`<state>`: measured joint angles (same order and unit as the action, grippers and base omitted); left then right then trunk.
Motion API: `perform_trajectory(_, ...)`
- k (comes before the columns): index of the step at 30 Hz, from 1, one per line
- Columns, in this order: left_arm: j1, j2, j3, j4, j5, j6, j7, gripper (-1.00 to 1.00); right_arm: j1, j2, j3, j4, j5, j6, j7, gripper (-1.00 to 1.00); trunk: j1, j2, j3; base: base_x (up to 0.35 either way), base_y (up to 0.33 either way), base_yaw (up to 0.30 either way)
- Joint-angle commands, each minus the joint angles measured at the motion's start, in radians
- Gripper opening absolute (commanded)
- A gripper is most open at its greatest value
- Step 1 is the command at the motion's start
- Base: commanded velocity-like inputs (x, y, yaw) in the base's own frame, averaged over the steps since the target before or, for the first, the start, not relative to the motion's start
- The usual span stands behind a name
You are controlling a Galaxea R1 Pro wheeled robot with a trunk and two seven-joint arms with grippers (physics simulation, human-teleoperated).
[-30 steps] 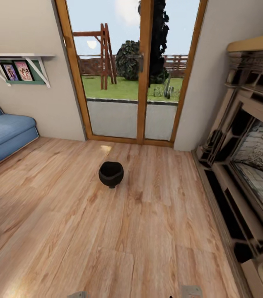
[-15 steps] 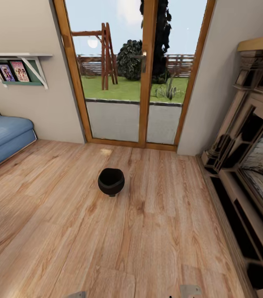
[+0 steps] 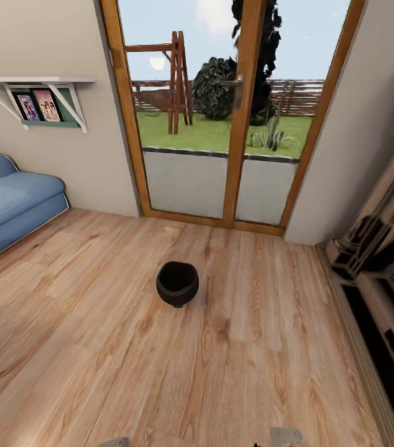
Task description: Place each of the two pumpkins and all three candles from the living room inside a cabinet in the living room (use any cabinet), then make sure every cabinet is closed, and position the cauldron so it is next to a table in the living room.
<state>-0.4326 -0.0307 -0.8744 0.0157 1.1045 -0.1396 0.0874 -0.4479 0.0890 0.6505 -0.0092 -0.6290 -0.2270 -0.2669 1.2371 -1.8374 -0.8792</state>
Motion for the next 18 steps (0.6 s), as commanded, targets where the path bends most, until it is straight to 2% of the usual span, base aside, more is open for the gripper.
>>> perform_trajectory(1,0.000,0.000,0.000,0.000,0.000,0.000,0.000,1.00,0.000,0.000,0.000,0.000,0.000,0.000,-0.001,1.00,0.000,0.000,0.000,0.329,0.000,0.282)
perform_trajectory(6,0.000,0.000,0.000,0.000,0.000,0.000,0.000,1.00,0.000,0.000,0.000,0.000,0.000,0.000,-0.001,1.00,0.000,0.000,0.000,0.329,0.000,0.227)
perform_trajectory(18,0.000,0.000,0.000,0.001,0.000,-0.001,0.000,1.00,0.000,-0.008,0.000,0.000,0.004,-0.002,0.003,1.00,0.000,0.000,0.000,0.330,0.000,0.016)
